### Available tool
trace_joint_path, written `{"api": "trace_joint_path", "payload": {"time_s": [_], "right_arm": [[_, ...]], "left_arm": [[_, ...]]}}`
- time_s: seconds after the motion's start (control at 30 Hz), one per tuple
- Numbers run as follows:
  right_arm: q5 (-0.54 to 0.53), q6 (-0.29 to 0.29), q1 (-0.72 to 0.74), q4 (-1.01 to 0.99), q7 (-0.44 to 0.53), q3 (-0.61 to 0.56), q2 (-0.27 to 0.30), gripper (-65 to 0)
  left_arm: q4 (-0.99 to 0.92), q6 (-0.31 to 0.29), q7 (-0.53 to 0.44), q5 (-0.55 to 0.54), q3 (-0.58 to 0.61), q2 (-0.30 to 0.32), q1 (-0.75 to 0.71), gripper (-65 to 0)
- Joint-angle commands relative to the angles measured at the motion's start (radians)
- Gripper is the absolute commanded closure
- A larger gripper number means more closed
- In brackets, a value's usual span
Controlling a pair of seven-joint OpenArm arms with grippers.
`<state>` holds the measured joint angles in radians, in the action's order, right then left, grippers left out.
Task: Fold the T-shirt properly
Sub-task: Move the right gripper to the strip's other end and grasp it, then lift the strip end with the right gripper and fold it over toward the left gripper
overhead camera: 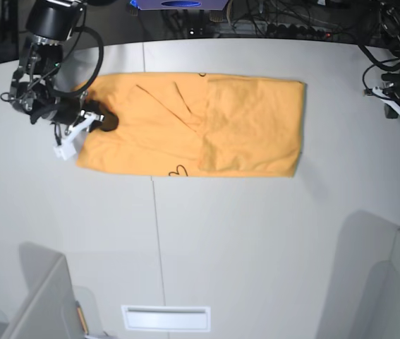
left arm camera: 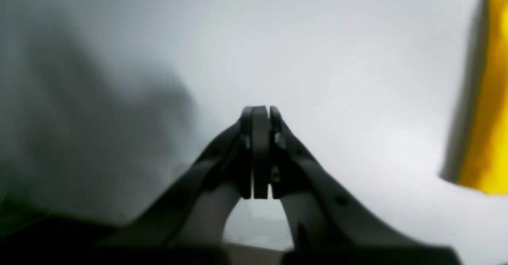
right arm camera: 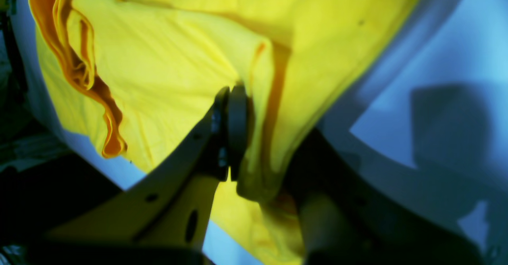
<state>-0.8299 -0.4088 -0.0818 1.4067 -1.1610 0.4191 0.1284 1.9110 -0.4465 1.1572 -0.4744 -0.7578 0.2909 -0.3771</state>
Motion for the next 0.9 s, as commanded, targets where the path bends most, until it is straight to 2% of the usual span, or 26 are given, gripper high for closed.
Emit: {"api": "trace_joint_path", "payload": {"time_s": [0.0,0.2,0.27,0.43,0.57,0.7,0.87], "right_arm": [[-0.012,0.004,0.023,0.018,0.020,0.004,0.010,0.0],[-0.012,0.153,0.035,0.128,0.017,-0.010,0.010,0.0],[-0.012,0.209,0.035,0.191,0.022,-0.061,0.010,0.0],[-0.012,0.393,0.035,0.316,0.025,-0.184,0.010,0.0],[-0.012,0.492,0.037,0.403,0.026,-0.246,0.006,0.0],[-0.012,0.581,0.037,0.506,0.026,-0.343,0.003,0.0],[-0.012,0.689,0.057,0.561,0.051,-0.469,-0.008,0.0]], "left_arm": [[0.014,-0.002,-0.015,0.027,0.027,0.015,-0.003,0.0],[0.014,-0.002,-0.016,0.280,0.283,-0.008,0.051,0.0],[0.014,-0.002,-0.016,0.343,0.358,-0.023,0.080,0.0],[0.008,-0.002,-0.015,0.458,0.539,-0.089,0.132,0.0],[-0.015,-0.002,-0.015,0.569,0.682,-0.126,0.166,0.0],[-0.120,-0.002,-0.015,0.641,0.752,-0.154,0.220,0.0],[-0.183,-0.002,-0.015,0.645,0.762,-0.161,0.255,0.0]]}}
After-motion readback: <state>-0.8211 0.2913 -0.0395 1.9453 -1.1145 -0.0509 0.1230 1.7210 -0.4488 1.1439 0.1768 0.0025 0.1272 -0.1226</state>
